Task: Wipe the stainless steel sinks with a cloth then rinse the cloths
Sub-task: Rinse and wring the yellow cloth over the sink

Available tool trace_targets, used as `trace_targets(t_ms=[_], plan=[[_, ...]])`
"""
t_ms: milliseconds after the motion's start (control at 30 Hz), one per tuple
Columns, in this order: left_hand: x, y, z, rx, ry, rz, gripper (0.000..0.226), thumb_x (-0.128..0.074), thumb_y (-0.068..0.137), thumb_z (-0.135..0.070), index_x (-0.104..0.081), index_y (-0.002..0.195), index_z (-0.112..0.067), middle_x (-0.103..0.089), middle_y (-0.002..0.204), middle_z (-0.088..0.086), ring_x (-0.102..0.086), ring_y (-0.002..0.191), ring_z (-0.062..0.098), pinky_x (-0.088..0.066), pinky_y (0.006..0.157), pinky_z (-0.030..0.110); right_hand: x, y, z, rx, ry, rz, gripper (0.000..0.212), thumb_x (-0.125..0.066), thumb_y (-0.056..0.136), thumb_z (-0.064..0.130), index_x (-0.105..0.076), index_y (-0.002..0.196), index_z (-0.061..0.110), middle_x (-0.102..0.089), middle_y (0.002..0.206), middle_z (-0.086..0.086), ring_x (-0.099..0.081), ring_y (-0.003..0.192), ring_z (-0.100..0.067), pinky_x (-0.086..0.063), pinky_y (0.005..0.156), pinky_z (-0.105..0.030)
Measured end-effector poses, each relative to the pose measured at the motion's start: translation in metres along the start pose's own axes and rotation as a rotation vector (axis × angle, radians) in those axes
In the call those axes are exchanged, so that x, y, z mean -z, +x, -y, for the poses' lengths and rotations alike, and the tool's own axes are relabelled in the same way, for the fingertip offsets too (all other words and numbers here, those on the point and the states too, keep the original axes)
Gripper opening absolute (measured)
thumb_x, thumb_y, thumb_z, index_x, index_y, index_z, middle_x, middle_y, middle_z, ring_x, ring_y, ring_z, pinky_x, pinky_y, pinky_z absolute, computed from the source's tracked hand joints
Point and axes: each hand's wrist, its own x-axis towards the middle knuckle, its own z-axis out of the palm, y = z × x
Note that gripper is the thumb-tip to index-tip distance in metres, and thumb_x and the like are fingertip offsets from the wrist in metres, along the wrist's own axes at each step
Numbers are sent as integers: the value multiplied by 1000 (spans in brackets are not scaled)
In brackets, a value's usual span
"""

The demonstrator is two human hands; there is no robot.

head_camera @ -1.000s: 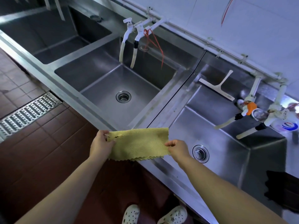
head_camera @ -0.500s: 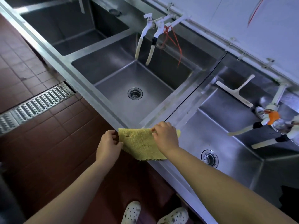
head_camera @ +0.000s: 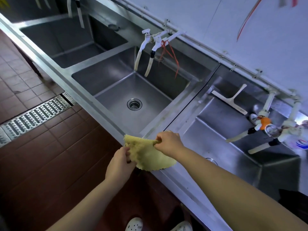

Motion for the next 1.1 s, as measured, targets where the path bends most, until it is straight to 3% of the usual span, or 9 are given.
trace_targets(t_ms=[100,267,400,500,567,633,767,933,1100], plan=[[0,-4,-15,-3,-35,31,56,-71,77,-28,-48,127,-20,-55,101,-11,-57,88,7,-47,72,26,29,-21,0,-41,195,8,12,-64,80,27,-55,74,24,-53,74,10,-52,79,-15,-38,79,-31],[1,-8,-52,32,-138,66,34,-59,86,-43,-53,111,-21,-59,94,-10,-55,80,7,-38,63,23,74,-59,-5,-148,574,-200,10,-71,79,20,-62,80,14,-57,76,4,-51,73,-12,-40,61,-24],[3,-11,-98,66,-475,258,32,-50,93,-42,-61,99,-13,-63,106,9,-55,93,20,-41,83,32,103,-91,-14,-224,744,-393,9,-70,82,22,-63,76,22,-60,76,12,-53,73,-3,-40,64,-20],[4,-22,-130,-28,-561,337,37,-54,77,-52,-66,96,-21,-67,103,1,-59,99,21,-44,94,39,121,-114,-21,-278,783,-521,19,-68,84,23,-60,67,25,-58,70,13,-50,66,2,-36,55,-12],[0,-29,-147,-83,-637,316,13,-62,83,-38,-67,84,-26,-68,90,-5,-61,89,16,-48,81,34,130,-129,-29,-310,771,-608,21,-67,84,24,-61,65,26,-59,67,13,-51,64,1,-36,53,-9],[-3,-36,-165,-118,-698,270,9,-62,86,-23,-68,79,-21,-65,77,-7,-58,76,12,-44,67,26,135,-146,-39,-345,795,-693,20,-68,84,21,-62,66,27,-61,69,11,-55,66,-4,-41,57,-14],[-7,-49,-199,-212,-697,224,5,-63,87,-24,-67,89,-23,-68,83,-7,-60,78,9,-41,63,22,141,-179,-60,-461,819,-823,15,-71,82,22,-64,69,25,-65,71,7,-59,71,-11,-50,67,-25],[-12,-61,-241,-395,-616,194,13,-71,82,-22,-68,93,-17,-67,84,-3,-61,76,10,-43,67,24,143,-211,-84,-549,902,-954,21,-75,78,19,-56,86,23,-63,87,3,-59,75,-5,-39,54,-9],[-20,-68,-273,-559,-566,301,19,-70,83,-22,-69,100,-13,-68,94,4,-64,87,17,-47,70,22,149,-237,-103,-479,952,-872,17,-68,85,10,-67,92,25,-67,94,-4,-60,80,-8,-42,57,-8]])
